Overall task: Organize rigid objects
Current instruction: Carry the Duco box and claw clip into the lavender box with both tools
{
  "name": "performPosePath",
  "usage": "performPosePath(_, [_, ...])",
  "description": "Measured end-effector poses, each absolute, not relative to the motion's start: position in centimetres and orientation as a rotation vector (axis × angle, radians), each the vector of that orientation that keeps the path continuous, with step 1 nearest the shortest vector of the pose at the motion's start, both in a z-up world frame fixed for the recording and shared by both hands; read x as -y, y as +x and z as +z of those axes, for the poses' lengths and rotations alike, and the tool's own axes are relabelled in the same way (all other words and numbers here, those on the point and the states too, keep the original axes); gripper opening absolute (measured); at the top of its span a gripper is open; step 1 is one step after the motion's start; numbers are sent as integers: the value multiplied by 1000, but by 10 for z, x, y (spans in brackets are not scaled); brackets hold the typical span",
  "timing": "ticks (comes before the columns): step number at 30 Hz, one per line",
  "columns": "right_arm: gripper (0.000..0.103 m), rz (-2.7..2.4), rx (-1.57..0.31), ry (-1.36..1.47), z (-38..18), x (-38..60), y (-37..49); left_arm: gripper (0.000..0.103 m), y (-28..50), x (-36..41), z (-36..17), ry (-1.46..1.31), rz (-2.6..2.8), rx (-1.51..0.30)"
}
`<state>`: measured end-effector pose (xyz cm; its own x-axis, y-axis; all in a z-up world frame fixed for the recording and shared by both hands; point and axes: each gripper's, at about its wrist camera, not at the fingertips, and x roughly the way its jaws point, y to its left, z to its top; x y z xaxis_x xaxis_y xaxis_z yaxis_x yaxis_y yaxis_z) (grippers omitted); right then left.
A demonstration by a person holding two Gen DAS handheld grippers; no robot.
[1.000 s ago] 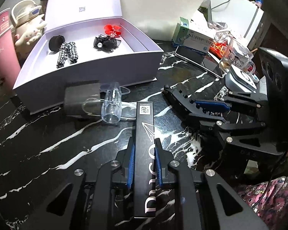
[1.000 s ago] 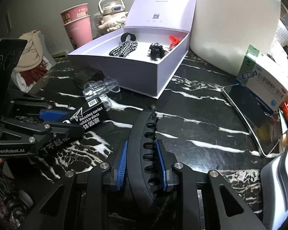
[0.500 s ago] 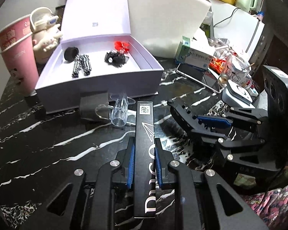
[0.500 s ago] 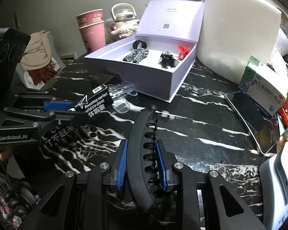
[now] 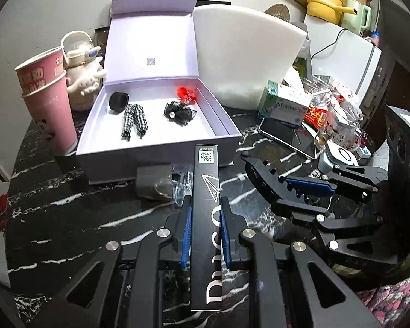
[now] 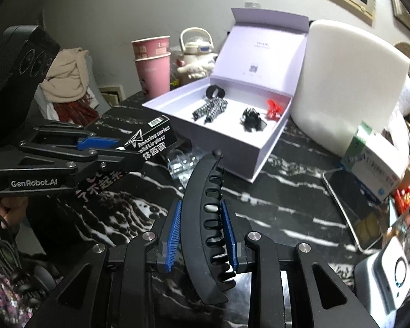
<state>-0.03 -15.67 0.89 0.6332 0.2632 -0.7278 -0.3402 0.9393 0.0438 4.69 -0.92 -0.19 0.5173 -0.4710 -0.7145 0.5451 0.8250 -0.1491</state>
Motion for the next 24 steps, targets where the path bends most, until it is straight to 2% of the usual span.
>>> performPosePath(24, [29,399,-762,-115,37,169,60,18,107,15,25,98,-553,-813])
